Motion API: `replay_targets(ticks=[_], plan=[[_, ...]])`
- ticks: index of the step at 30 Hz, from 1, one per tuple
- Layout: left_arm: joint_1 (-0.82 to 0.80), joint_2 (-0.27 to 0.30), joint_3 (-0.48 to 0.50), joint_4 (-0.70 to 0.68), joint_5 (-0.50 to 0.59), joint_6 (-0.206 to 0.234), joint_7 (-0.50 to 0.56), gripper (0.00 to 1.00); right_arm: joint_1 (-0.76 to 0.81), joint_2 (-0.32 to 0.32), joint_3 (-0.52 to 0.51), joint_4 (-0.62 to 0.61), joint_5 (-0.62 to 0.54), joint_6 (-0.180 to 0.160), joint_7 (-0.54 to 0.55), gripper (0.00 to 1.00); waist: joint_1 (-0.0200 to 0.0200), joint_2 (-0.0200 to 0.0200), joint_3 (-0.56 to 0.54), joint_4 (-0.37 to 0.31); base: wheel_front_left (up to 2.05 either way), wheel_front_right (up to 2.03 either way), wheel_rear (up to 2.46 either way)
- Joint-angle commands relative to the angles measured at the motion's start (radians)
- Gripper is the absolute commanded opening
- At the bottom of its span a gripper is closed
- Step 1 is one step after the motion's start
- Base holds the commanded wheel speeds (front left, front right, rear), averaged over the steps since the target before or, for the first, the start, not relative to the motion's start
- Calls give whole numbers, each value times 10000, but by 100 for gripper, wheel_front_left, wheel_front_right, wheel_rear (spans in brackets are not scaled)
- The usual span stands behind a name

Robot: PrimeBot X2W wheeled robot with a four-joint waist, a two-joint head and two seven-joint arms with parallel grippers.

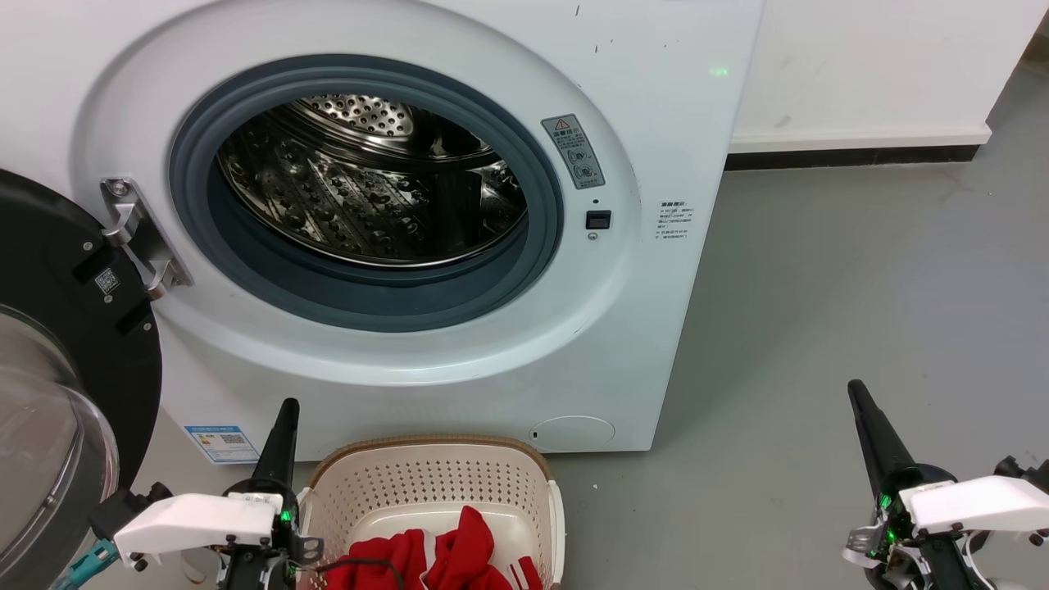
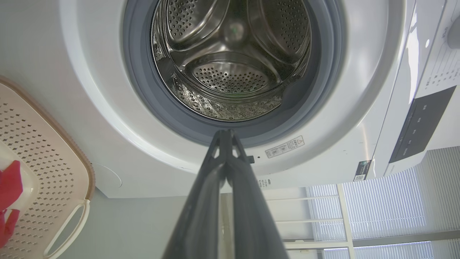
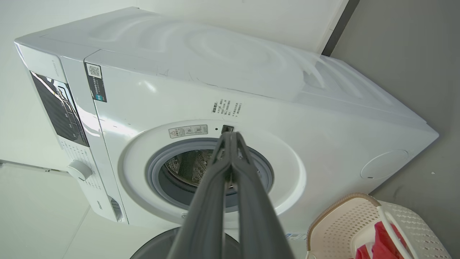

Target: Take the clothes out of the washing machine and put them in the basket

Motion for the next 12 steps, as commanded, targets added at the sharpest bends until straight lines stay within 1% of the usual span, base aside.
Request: replay_targets(ticks=[1,12], plan=[[-184,1,18,-11,-160,-49,46,0,-238,-3,-50,22,189,-2,37,0,0,0,1,0,0,0,0],[-264,-14,84,91,-1055,-71,207,0,-332,25,-197,185,1074,-2,92,0,0,0,14,0,0,0,0]])
